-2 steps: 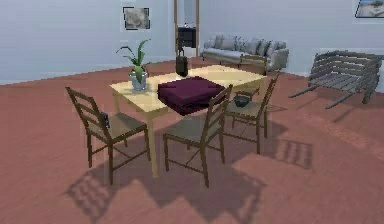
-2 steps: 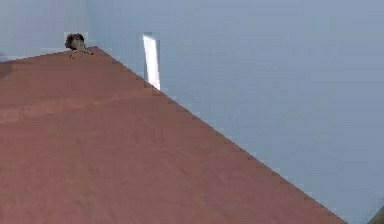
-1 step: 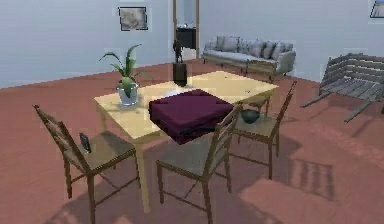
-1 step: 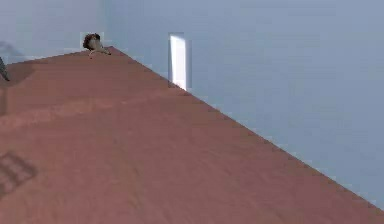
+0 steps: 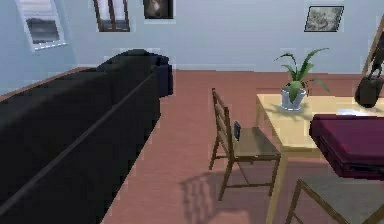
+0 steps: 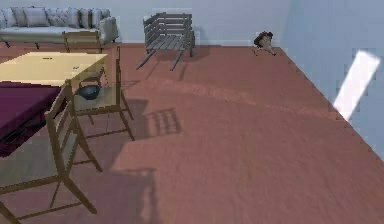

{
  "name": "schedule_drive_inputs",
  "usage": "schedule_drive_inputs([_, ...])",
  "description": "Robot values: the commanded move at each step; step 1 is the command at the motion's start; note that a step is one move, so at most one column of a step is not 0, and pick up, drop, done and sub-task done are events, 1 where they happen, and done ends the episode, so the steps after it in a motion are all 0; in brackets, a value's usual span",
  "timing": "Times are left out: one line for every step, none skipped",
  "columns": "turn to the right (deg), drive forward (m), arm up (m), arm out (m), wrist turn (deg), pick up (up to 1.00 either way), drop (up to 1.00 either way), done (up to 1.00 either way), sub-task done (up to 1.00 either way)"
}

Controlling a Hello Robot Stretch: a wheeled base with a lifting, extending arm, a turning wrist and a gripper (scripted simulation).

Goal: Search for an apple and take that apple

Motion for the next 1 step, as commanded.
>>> schedule_drive_inputs([-15.0, 0.0, 0.0, 0.0, 0.0, 0.0, 0.0, 0.0, 0.0])
